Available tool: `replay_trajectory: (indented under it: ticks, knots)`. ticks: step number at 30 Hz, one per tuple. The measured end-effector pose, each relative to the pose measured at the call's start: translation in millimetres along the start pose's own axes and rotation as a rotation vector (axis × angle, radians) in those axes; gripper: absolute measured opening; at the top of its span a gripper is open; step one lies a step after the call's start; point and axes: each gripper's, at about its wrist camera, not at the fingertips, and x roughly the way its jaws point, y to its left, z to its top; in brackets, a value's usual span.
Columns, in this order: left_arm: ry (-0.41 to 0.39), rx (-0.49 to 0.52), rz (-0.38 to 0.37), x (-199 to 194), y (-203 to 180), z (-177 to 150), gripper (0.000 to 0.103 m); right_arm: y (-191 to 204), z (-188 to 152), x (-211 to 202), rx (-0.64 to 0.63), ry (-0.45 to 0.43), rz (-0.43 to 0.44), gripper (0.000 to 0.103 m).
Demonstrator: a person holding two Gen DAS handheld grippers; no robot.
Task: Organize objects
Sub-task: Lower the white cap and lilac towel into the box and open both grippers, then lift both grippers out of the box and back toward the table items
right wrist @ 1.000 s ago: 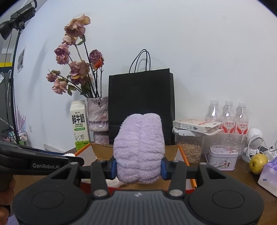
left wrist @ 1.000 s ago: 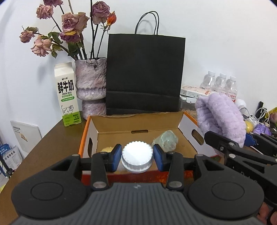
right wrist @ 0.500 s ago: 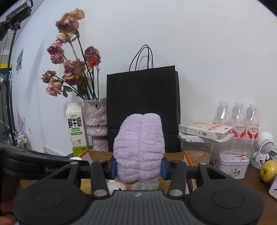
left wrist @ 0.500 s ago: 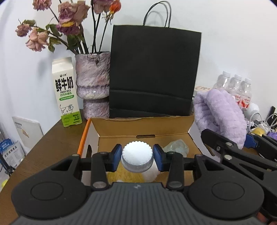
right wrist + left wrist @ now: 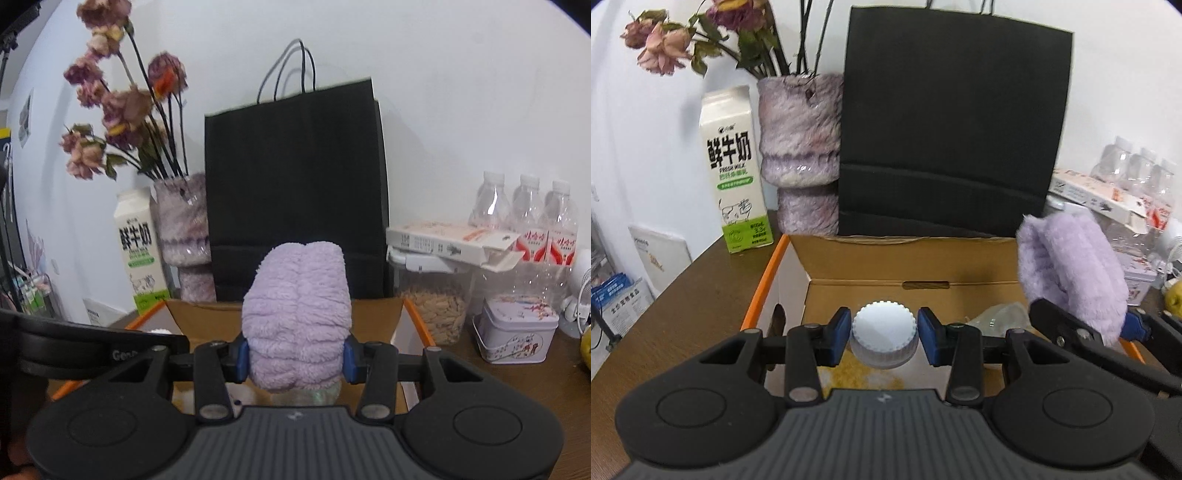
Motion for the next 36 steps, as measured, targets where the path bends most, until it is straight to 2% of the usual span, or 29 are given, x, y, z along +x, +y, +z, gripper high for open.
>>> replay_trajectory:
  ticks: [7,11,12,13,15,17,18,19,22,36]
  knots:
    - [0.005,0.006,0.034,11,-2,-3,0.041,-3,-11,14,-0.02,0.041,-0.037,0.044]
    - [0.0,0.023,0.025,10,-4,-4,0.041,-8,-12,15,-0.006,0.053,-0.036,0.045]
    - [-0.006,0.03,0.02,9,-4,-4,0.045,-8,-12,16,-0.008,0.062,-0.034,0.046]
    - [-0.013,0.032,0.016,8,-3,-4,0.05,-9,-12,18,-0.01,0.076,-0.028,0.048]
    - [-0.032,0.034,0.014,4,-2,-4,0.084,-9,-14,20,-0.009,0.093,-0.029,0.052]
    - [-0.055,0.038,0.031,1,-1,-5,0.103,-8,-15,21,-0.014,0.099,-0.036,0.072]
    - [-0.069,0.039,0.037,0,-1,-5,0.103,-8,-15,20,-0.014,0.097,-0.036,0.091]
    - [-0.077,0.037,0.039,-1,0,-5,0.103,-8,-15,19,-0.014,0.089,-0.031,0.1]
    - [-0.072,0.018,0.032,-3,5,-4,0.103,-7,-12,15,-0.01,0.077,-0.024,0.103]
    - [-0.094,0.008,0.04,-31,12,-5,0.103,-6,-7,2,0.004,0.079,-0.008,0.103]
